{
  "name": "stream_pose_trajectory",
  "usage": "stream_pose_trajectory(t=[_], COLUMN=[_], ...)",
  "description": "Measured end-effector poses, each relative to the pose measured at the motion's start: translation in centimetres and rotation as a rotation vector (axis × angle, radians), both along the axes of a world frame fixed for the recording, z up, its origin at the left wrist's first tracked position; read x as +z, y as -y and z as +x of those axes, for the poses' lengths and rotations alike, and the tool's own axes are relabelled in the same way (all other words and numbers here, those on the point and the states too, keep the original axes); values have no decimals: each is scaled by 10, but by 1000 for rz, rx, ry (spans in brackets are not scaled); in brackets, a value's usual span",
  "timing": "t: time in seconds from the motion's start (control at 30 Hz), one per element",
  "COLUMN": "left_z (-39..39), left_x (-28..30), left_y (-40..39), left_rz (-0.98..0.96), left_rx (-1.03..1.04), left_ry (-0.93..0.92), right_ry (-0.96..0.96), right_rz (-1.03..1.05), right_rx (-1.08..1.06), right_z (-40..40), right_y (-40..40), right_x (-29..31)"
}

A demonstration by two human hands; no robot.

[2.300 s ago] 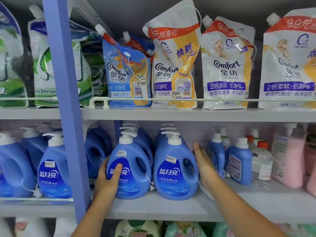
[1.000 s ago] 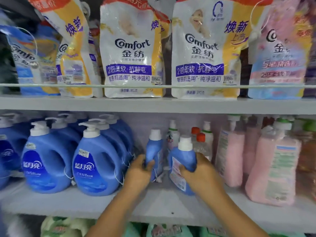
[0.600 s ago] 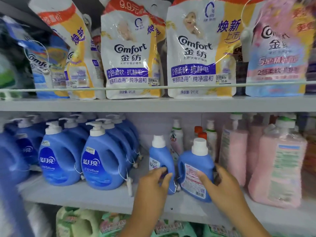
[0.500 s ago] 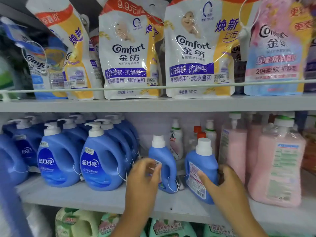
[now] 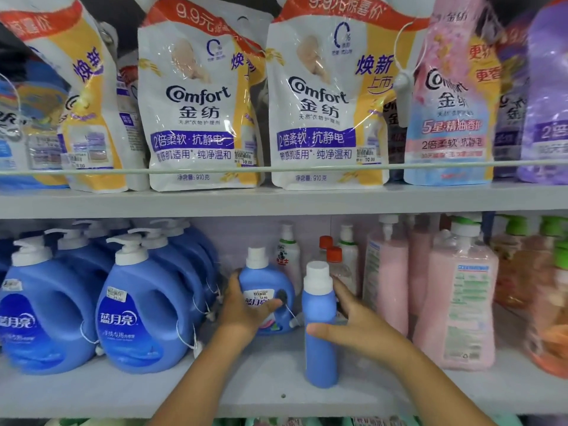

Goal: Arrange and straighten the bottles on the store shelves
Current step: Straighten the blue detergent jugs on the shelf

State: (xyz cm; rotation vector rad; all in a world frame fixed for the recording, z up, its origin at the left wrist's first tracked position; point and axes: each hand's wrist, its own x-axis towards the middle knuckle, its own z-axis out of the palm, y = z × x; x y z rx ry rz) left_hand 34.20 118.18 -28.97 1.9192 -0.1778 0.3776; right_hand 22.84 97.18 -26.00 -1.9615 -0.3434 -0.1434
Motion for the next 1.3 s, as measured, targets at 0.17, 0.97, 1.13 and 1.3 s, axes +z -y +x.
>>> stream_pose_trajectory(t=[0.17, 0.97, 1.13, 1.3], left_z=[5, -13, -16, -2], left_x=[-11, -10, -2, -17], left_y=[-6, -25, -22, -28], left_rz=[-58, -667, -558, -528], left_rx=[-28, -90, 73, 58], left_ry=[-7, -172, -85, -136], right_ry=[401, 38, 28, 66], right_rz=[-538, 180, 190, 214], right_rx=[-463, -250, -184, -202], right_z=[1, 44, 48, 55], right_y=[-38, -84, -85, -92], right_x=[-7, -42, -39, -48])
